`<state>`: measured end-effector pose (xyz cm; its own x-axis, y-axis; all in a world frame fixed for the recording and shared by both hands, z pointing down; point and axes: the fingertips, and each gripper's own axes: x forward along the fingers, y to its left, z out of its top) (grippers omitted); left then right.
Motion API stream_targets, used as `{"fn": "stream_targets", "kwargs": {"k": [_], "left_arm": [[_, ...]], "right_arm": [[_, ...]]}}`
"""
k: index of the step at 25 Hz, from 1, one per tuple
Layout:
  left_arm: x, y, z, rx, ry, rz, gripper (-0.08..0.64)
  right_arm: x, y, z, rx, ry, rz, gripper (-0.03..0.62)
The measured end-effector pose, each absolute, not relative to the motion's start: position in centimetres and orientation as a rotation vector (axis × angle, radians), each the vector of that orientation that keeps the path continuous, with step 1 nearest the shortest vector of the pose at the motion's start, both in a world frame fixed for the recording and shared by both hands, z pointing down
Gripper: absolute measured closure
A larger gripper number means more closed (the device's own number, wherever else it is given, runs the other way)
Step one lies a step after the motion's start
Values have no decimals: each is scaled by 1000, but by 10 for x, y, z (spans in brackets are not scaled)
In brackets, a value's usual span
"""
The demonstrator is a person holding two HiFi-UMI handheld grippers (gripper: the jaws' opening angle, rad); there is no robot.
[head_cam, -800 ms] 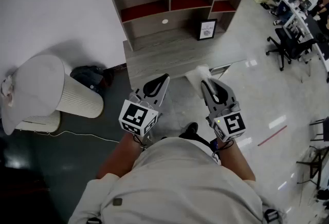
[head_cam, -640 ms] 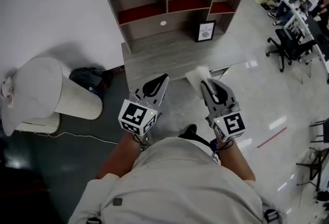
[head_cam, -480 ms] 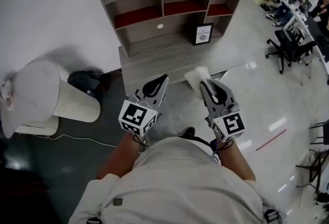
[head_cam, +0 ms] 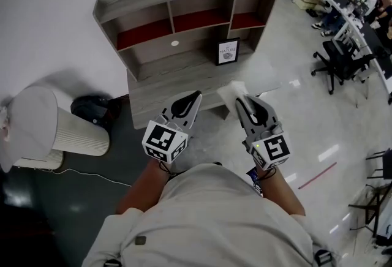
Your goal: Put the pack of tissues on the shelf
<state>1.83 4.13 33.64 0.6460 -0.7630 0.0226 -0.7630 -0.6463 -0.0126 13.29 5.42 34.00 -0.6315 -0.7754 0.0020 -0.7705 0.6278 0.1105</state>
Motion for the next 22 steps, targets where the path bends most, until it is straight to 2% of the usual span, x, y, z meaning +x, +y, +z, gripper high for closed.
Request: {"fn": "stream_targets", "kwargs": {"k": [13, 22], "left_arm": [[83, 5, 350, -2893, 1241, -61, 546], [102, -23, 351, -2938, 1115, -80, 546]], "right_arm": [[195, 26, 351, 1393, -2759, -105, 508], [206, 6, 350, 1495, -2726, -78, 508]]}}
